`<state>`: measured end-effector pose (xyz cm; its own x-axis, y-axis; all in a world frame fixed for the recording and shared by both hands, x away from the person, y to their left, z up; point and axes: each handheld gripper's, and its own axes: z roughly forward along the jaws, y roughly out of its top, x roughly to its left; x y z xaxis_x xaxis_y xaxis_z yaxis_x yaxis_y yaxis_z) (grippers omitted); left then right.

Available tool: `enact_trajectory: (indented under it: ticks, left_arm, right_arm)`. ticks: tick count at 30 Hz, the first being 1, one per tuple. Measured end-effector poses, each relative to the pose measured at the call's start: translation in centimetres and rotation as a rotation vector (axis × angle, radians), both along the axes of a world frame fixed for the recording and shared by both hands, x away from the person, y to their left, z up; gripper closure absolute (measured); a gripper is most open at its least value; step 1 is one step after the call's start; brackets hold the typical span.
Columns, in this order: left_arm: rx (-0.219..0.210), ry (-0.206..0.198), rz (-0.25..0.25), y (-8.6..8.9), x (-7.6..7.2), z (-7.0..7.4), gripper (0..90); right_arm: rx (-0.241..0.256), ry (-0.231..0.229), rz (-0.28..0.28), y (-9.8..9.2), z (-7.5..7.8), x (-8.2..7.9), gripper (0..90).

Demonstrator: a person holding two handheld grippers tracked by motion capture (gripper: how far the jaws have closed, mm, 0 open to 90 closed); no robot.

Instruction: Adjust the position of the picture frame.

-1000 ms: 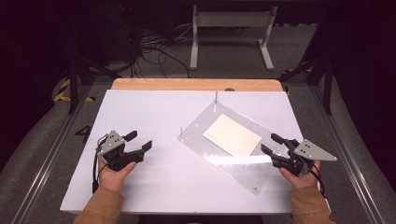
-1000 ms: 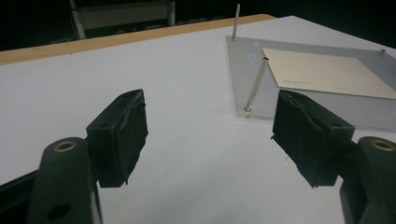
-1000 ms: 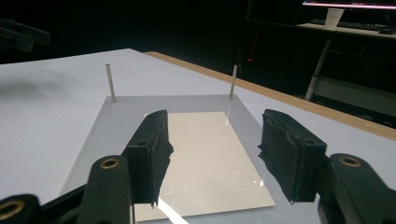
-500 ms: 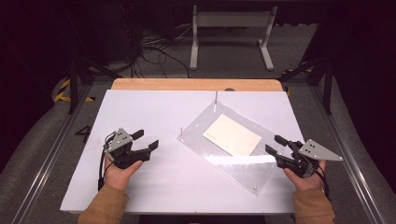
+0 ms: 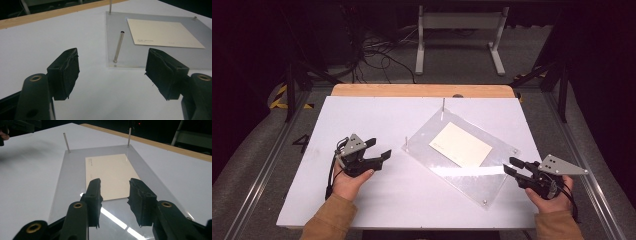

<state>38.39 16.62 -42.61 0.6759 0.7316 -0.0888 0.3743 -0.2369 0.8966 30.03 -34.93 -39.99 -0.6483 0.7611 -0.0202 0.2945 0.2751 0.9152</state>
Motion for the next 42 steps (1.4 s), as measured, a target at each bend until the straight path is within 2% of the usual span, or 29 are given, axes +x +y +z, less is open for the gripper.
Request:
enact_trajectory:
  ticks: [4,7,12,13,14,18,20,22,24,29,32,34,37,40,42]
  left_arm:
    - [-0.003,0.011,-0.007,-0.9,0.8,0.0,28.9]
    - [0.010,0.027,-0.014,-2.0,1.7,-0.1,29.5]
    - [0.050,0.048,-0.014,-3.4,2.9,-0.2,30.4]
    - [0.061,0.062,-0.014,-3.7,3.2,-0.4,30.5]
    - [0.067,0.058,-0.019,-3.9,3.4,-0.4,30.8]
    - [0.080,0.072,-0.021,-4.8,3.7,-0.5,31.3]
    - [0.090,0.064,-0.031,-5.1,3.5,-0.5,30.9]
    - [0.086,0.061,-0.035,-5.1,3.4,-0.4,30.7]
    - [0.082,0.060,-0.033,-5.0,3.3,-0.3,30.7]
    - [0.077,0.060,-0.026,-4.8,3.4,-0.3,30.5]
    - [0.081,0.068,-0.028,-4.8,3.4,-0.3,30.4]
    - [0.089,0.066,-0.032,-4.9,3.3,-0.3,30.3]
    - [0.088,0.064,-0.038,-4.9,3.2,-0.2,30.0]
    - [0.102,0.067,-0.036,-4.8,2.7,-0.1,29.6]
    - [0.102,0.065,-0.039,-4.6,2.5,0.0,30.0]
  right_arm:
    - [-0.003,0.010,0.006,0.1,0.0,-0.4,59.6]
    - [-0.004,0.008,0.008,0.2,0.0,-0.8,58.9]
    - [0.001,0.021,0.008,0.1,-0.1,-1.4,58.4]
    - [0.003,0.025,0.010,0.1,-0.2,-1.5,58.3]
    - [0.000,0.028,0.009,0.1,-0.3,-1.6,58.2]
    - [-0.009,0.039,-0.015,-0.2,-0.5,-1.4,60.7]
    - [-0.017,0.059,-0.055,-0.8,-0.6,-0.7,64.4]
    - [-0.015,0.099,-0.101,-1.7,-0.8,0.4,67.6]
    - [-0.034,0.138,-0.146,-2.6,-1.0,1.7,69.8]
    - [-0.086,0.180,-0.220,-4.0,-1.3,4.3,67.4]
    - [-0.100,0.198,-0.237,-4.4,-1.4,5.2,67.4]
    - [-0.122,0.223,-0.249,-4.7,-1.8,6.4,67.4]
    - [-0.130,0.234,-0.250,-4.7,-2.0,6.9,67.4]
    - [-0.148,0.241,-0.259,-4.7,-2.2,8.1,71.1]
    - [-0.165,0.240,-0.266,-4.8,-2.1,8.7,76.8]
